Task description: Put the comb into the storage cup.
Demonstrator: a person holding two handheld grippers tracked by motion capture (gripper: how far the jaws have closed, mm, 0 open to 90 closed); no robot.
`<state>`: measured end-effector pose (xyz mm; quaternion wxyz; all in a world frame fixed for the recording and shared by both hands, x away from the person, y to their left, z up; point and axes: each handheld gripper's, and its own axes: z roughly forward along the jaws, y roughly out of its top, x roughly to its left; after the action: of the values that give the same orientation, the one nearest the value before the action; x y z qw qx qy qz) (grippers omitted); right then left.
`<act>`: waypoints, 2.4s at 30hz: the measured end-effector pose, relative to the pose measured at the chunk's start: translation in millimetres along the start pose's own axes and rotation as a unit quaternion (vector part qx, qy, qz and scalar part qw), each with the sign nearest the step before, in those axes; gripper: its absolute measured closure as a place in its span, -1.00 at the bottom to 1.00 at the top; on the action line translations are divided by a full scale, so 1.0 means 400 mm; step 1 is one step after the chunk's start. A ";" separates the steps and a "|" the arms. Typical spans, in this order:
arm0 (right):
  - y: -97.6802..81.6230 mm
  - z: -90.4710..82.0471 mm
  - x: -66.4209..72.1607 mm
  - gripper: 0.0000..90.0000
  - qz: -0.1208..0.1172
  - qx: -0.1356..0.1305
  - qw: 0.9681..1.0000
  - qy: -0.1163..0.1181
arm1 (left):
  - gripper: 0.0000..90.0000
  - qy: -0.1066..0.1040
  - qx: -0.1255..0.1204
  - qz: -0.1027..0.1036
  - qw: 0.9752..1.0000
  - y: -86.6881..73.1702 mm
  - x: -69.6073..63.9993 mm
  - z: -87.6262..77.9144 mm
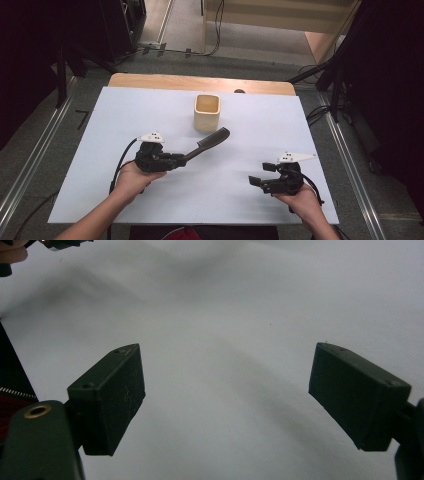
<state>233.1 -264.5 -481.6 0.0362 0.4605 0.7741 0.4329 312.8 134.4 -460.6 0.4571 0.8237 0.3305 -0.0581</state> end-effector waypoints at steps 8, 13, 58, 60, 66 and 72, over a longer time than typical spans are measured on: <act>0.021 -0.005 0.024 -0.70 0.022 -0.016 1.000 -0.002 | 0.64 -0.024 -0.018 -0.018 0.999 0.032 -0.011 0.031; 0.041 -0.008 0.038 -0.70 0.037 -0.026 0.999 -0.015 | 0.63 -0.031 -0.031 -0.028 0.999 0.049 -0.018 0.054; 0.173 0.080 0.062 -0.36 0.164 -0.107 0.980 -0.037 | 0.63 -0.013 -0.146 -0.071 0.987 0.054 -0.092 0.235; 0.176 0.086 0.061 -0.35 0.169 -0.108 0.979 -0.038 | 0.63 -0.011 -0.156 -0.075 0.985 0.052 -0.095 0.239; 0.183 0.097 0.056 -0.34 0.192 -0.116 0.974 -0.038 | 0.63 -0.010 -0.173 -0.082 0.981 0.055 -0.105 0.251; 0.195 0.104 0.054 -0.31 0.204 -0.131 0.969 -0.045 | 0.63 -0.013 -0.186 -0.094 0.978 0.058 -0.107 0.262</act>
<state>292.8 -206.2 -445.1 0.0420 0.6187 0.5981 0.5076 315.1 22.0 -487.2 0.5994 0.6884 0.4055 -0.0493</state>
